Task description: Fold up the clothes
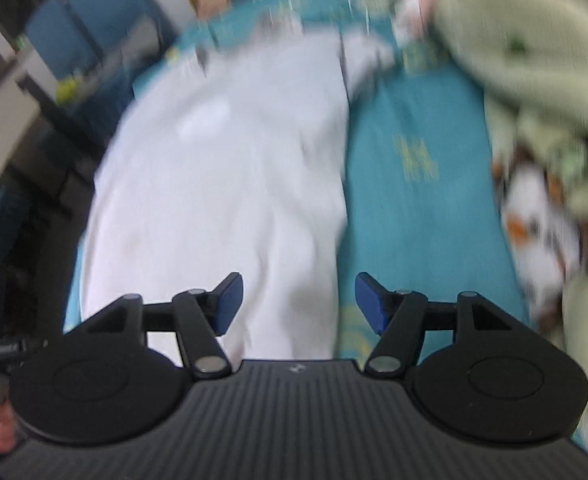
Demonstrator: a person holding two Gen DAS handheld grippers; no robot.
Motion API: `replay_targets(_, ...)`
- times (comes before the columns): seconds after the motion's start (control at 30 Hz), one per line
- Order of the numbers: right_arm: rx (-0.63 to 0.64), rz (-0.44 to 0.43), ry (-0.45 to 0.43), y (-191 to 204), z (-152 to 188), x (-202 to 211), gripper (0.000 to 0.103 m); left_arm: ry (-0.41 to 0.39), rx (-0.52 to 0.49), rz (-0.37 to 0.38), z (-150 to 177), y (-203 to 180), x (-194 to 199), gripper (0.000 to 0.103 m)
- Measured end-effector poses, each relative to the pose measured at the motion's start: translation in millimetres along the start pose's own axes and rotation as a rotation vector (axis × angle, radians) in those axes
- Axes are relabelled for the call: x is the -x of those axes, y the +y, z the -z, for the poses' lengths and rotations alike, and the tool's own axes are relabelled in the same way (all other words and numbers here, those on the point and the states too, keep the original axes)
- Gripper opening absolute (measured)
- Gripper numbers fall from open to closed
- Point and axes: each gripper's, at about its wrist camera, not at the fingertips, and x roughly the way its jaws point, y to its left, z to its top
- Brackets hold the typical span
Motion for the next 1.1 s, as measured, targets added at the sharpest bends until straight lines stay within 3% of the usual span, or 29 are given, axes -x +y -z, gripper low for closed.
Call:
replay_targets(0.17, 0.130, 0.013, 0.253, 18.2, 26.9, -20.6, 0.064, 0.097, -0.018, 0.000, 15.8, -0.7, -6.6, 0.072)
replay_targets(0.33, 0.321, 0.095, 0.415, 50.7, 44.8, -43.1, 0.064, 0.180, -0.058, -0.022, 22.6, -9.4, -13.2, 0.067)
replay_targets(0.47, 0.459, 0.139, 0.510, 76.7, 63.8, -61.5, 0.058, 0.154, -0.086, 0.011, 26.8, -12.6, -2.4, 0.067)
replay_targets(0.5, 0.493, 0.148, 0.520, 83.0, 69.4, -63.2, 0.057, 0.140, -0.077, 0.029, 27.7, -10.9, 1.7, 0.067)
replay_targets(0.6, 0.610, 0.168, 0.535, 101.2, 83.9, -61.6, 0.033, 0.095, -0.014, 0.096, 29.1, 0.4, 16.0, 0.068)
replay_targets(0.63, 0.639, 0.174, 0.538, 104.6, 86.8, -58.8, 0.014, 0.073, 0.013, 0.128, 28.7, 4.7, 22.0, 0.070)
replay_targets(0.67, 0.664, 0.186, 0.539, 106.5, 88.9, -55.5, 0.006, 0.051, 0.040, 0.160, 28.2, 8.9, 28.0, 0.070)
replay_targets(0.8, 0.736, 0.221, 0.540, 107.8, 90.8, -37.9, 0.005, -0.014, 0.144, 0.246, 22.8, 27.5, 46.0, 0.072)
replay_targets(1.0, 0.755, 0.265, 0.564, 80.6, 82.2, -12.7, 0.005, -0.073, 0.357, 0.269, -17.8, 65.7, 44.6, 0.072)
replay_targets(1.1, 0.733, 0.244, 0.572, 68.4, 76.6, -4.6, 0.005, -0.091, 0.491, 0.283, -50.0, 94.4, 20.9, 0.072)
